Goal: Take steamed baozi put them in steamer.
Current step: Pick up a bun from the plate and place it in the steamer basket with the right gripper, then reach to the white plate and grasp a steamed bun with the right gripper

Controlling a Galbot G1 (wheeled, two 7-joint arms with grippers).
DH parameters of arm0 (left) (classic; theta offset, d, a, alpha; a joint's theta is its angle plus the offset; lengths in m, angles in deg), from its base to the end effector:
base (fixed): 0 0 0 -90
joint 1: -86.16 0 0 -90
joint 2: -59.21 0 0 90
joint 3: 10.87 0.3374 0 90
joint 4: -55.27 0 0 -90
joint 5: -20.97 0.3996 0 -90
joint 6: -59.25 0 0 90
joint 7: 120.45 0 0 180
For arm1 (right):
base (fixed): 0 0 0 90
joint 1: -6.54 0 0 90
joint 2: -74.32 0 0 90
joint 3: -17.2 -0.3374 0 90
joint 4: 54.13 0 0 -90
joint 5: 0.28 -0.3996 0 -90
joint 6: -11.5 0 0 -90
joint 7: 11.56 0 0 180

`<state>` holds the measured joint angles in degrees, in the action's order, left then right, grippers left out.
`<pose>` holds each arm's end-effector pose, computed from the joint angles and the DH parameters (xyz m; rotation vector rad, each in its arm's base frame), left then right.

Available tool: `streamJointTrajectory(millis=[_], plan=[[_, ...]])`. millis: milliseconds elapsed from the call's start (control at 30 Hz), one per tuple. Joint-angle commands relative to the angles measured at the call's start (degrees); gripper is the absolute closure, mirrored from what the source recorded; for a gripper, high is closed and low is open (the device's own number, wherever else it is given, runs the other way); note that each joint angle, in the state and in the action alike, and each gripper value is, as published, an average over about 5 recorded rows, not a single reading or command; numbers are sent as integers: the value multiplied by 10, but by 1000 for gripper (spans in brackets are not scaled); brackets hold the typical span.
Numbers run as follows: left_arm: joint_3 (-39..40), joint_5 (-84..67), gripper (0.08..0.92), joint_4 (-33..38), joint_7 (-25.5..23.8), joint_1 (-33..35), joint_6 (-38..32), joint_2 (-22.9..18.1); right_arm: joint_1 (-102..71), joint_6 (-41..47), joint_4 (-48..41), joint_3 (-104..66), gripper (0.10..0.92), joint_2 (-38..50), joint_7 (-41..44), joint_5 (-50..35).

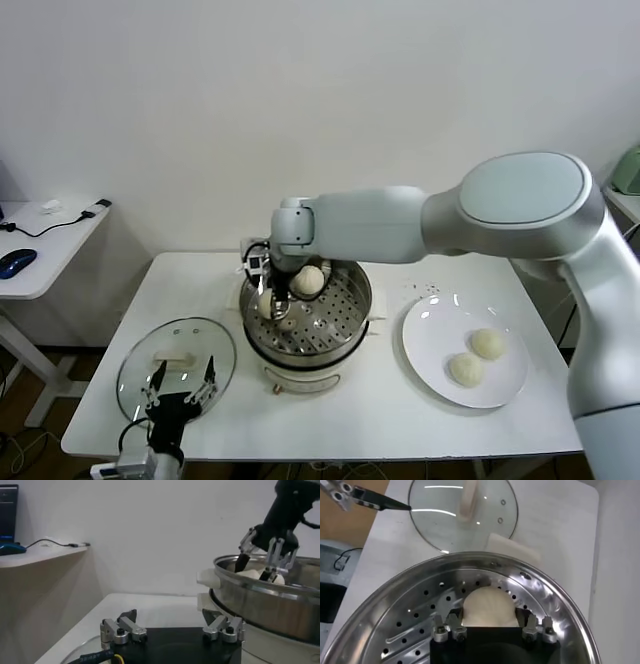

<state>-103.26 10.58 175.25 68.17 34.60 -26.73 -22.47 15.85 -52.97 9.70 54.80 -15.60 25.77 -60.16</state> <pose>0.1875 0.0342 -0.3201 0.1679 -2.9165 0.0289 0.5427 0.2834 -0.1328 1.4815 -1.4212 1.4026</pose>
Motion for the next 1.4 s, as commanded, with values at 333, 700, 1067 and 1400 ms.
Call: streamJointTrajectory(millis=[333, 700, 1067, 1400], plan=[[-1, -1, 177, 12, 0, 2, 2, -1, 133, -81, 121, 33, 203, 143, 111, 29], [-4, -1, 177, 18, -1, 3, 3, -2, 242, -127, 249, 144, 203, 436, 174, 153], [-8, 1, 177, 11, -1, 2, 4, -7, 42, -117, 224, 90, 202, 582, 148, 335], [-10, 3, 177, 7, -1, 8, 6, -10, -138, -93, 165, -38, 202, 583, 123, 367]])
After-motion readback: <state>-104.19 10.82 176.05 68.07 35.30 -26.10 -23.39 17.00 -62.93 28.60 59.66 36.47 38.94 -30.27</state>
